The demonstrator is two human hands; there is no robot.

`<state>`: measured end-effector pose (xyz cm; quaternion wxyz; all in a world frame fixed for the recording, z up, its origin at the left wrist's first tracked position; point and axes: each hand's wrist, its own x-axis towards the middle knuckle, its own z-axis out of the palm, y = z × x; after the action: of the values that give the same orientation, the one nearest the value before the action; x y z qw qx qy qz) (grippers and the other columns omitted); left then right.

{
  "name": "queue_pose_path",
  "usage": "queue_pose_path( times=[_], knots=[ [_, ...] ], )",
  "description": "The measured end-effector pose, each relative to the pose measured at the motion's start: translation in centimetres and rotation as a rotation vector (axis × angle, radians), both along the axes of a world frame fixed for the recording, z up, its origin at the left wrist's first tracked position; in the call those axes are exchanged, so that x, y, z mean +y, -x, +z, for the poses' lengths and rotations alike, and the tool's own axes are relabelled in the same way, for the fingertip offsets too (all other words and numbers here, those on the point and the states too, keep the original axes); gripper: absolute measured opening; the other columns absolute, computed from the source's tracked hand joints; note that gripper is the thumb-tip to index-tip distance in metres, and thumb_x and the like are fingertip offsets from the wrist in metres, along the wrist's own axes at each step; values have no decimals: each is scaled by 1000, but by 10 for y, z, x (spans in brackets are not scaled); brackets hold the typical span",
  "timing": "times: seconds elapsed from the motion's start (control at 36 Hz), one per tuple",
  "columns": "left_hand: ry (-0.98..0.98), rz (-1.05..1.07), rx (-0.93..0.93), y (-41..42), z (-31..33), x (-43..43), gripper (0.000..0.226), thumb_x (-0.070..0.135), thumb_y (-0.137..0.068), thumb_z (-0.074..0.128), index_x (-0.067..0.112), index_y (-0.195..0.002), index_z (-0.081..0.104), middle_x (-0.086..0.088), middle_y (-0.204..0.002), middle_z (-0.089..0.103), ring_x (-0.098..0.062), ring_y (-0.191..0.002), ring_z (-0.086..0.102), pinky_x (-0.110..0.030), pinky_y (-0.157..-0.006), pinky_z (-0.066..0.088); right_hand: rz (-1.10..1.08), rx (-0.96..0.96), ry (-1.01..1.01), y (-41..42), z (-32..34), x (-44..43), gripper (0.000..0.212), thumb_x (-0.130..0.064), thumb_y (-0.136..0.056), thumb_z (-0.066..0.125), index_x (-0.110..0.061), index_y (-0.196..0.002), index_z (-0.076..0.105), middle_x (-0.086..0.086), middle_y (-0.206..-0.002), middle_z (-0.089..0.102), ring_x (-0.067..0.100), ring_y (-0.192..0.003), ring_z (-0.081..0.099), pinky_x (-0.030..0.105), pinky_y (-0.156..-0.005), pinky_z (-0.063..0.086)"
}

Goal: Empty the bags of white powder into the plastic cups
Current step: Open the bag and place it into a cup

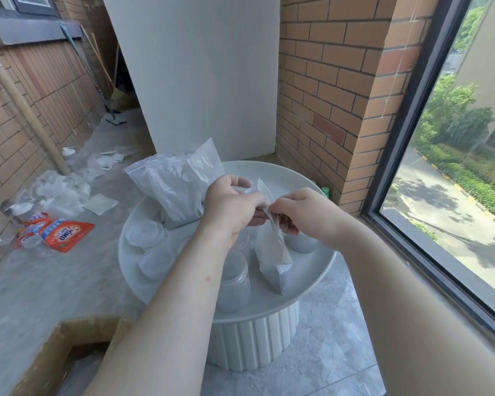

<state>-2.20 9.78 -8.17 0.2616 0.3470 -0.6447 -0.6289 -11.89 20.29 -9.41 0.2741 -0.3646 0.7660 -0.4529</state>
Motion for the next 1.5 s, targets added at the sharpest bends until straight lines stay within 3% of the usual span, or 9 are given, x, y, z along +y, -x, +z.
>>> queue_pose_path(
  times=[0.17, 0.44, 0.53, 0.67, 0.94, 1.11, 1.28, 1.36, 1.5],
  knots=[
    [-70, 44, 25, 2, -3, -1, 37, -12, -75, 67, 13, -92, 45, -18, -91, 54, -14, -38, 57, -26, -46, 53, -22, 28, -7, 0, -3, -1, 33, -19, -92, 56, -9, -62, 66, 4, -56, 61, 17, -54, 51, 30, -64, 45],
    [-116, 79, 41, 1, -2, 0, 41, -15, -77, 56, 15, -90, 31, -13, -70, 51, -21, -39, 58, -27, -47, 55, -69, -54, 59, -1, 2, 2, 32, -10, -95, 51, -4, -66, 63, 10, -60, 59, 20, -53, 48, 24, -54, 42],
    [-17, 84, 5, 0, 1, 1, 35, -12, -74, 56, 13, -89, 36, -11, -65, 54, -28, -44, 65, -32, -51, 59, -90, 17, 19, 0, 3, 3, 37, -13, -94, 51, -11, -58, 61, 3, -54, 56, 17, -48, 44, 18, -48, 38],
    [181, 70, -109, -6, 9, 5, 26, -3, -71, 56, 13, -88, 46, -12, -75, 63, -29, -51, 71, -47, -62, 63, -162, 235, -68, 2, 7, 6, 46, -22, -86, 54, -17, -40, 57, 4, -49, 50, 22, -50, 38, 28, -56, 34],
    [389, 119, -262, -18, 17, -5, 22, 7, -71, 60, 15, -89, 51, -6, -55, 67, -23, -46, 69, -44, -70, 62, -320, 409, -112, 12, 23, 26, 38, -25, -84, 55, 5, -63, 65, -7, -32, 42, 10, -29, 30, 19, -40, 28],
    [392, 105, -245, -19, 23, 4, 23, 5, -69, 56, 13, -90, 51, -4, -48, 66, -23, -47, 70, -44, -69, 62, -347, 423, -108, 10, 24, 35, 38, -24, -80, 54, 12, -68, 57, 5, -50, 39, 21, -48, 27, 27, -49, 28],
    [457, 110, -117, -15, 32, 20, 22, 4, -71, 59, 11, -91, 53, -5, -63, 65, -22, -46, 69, -43, -62, 62, -381, 354, -17, 11, 25, 52, 35, -19, -79, 51, 10, -61, 54, -7, -35, 40, 13, -38, 25, 22, -45, 27],
    [508, 113, -32, -12, 40, 33, 20, 6, -74, 60, 18, -86, 50, -8, -77, 64, -18, -46, 69, -40, -55, 60, -396, 313, 107, 10, 24, 63, 34, -16, -78, 51, 12, -59, 49, -7, -36, 38, 18, -47, 30, 28, -53, 30],
    [603, 135, 86, -8, 58, 54, 23, 5, -71, 61, 21, -80, 48, -11, -69, 66, -16, -44, 67, -46, -51, 57, -534, -121, 418, 17, 17, 78, 46, -33, -86, 50, -1, -53, 52, 10, -50, 49, 21, -52, 41, 35, -59, 36]
  ],
)
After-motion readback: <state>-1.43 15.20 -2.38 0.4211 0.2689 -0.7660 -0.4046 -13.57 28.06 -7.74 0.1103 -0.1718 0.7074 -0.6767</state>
